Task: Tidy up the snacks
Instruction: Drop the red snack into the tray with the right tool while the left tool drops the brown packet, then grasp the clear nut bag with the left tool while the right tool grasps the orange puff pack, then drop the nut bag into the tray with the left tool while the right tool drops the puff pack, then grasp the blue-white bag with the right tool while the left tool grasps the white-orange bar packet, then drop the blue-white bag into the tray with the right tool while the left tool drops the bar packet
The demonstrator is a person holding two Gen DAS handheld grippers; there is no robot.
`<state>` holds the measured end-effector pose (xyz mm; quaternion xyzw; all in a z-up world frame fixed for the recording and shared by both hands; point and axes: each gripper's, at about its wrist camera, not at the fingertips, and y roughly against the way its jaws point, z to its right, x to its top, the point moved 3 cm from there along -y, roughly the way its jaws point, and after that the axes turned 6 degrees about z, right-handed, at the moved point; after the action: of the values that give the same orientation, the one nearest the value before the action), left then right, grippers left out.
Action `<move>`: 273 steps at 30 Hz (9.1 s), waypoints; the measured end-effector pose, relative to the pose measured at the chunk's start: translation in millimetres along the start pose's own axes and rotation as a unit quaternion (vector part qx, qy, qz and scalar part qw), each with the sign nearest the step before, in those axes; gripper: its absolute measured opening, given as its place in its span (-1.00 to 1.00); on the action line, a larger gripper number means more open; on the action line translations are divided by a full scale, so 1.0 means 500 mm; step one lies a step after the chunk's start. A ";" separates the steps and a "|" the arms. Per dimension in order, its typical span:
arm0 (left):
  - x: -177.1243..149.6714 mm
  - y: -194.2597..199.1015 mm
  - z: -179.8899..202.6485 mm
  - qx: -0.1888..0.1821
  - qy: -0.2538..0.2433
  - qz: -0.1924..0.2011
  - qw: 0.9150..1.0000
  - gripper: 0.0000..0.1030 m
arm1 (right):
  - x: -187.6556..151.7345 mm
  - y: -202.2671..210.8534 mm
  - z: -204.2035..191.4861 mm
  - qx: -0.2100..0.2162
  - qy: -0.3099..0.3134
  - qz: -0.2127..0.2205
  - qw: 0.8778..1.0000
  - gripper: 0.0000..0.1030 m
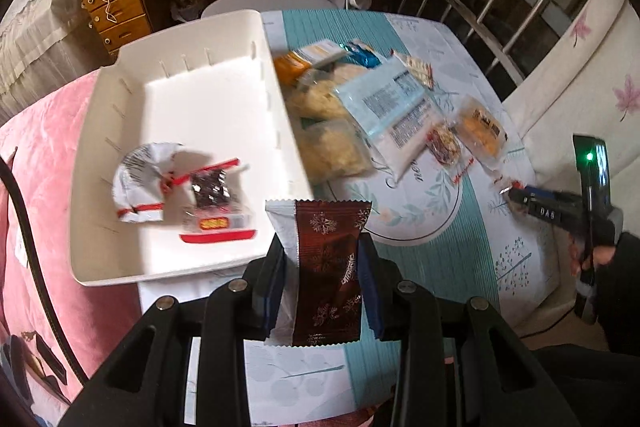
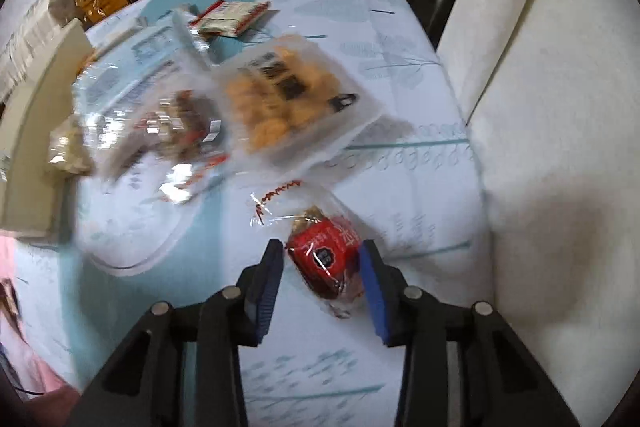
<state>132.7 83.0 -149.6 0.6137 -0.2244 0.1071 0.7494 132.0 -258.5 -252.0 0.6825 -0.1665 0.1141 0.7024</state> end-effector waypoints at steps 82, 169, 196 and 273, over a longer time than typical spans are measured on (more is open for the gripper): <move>0.139 -0.236 0.282 -0.053 -0.003 -0.104 0.993 0.58 | 0.090 0.062 -0.046 0.001 0.151 0.114 0.982 0.46; 0.114 0.042 -0.034 -0.106 -0.007 -0.013 0.994 -0.23 | 0.121 0.199 -0.276 0.147 -0.126 0.140 0.971 0.54; 0.097 0.050 -0.311 -0.052 0.025 -0.012 0.998 0.55 | 0.080 0.237 -0.604 0.207 -0.043 0.146 0.966 0.65; 0.466 -0.587 0.056 0.043 -0.194 -0.250 0.948 -0.25 | 0.220 -0.208 -0.240 0.068 -0.414 -0.119 0.900 0.77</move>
<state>459.3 -36.5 -292.5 0.6903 -0.2002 -0.1950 0.6674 282.7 -150.8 -306.6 0.7294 -0.3511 -0.2522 0.5302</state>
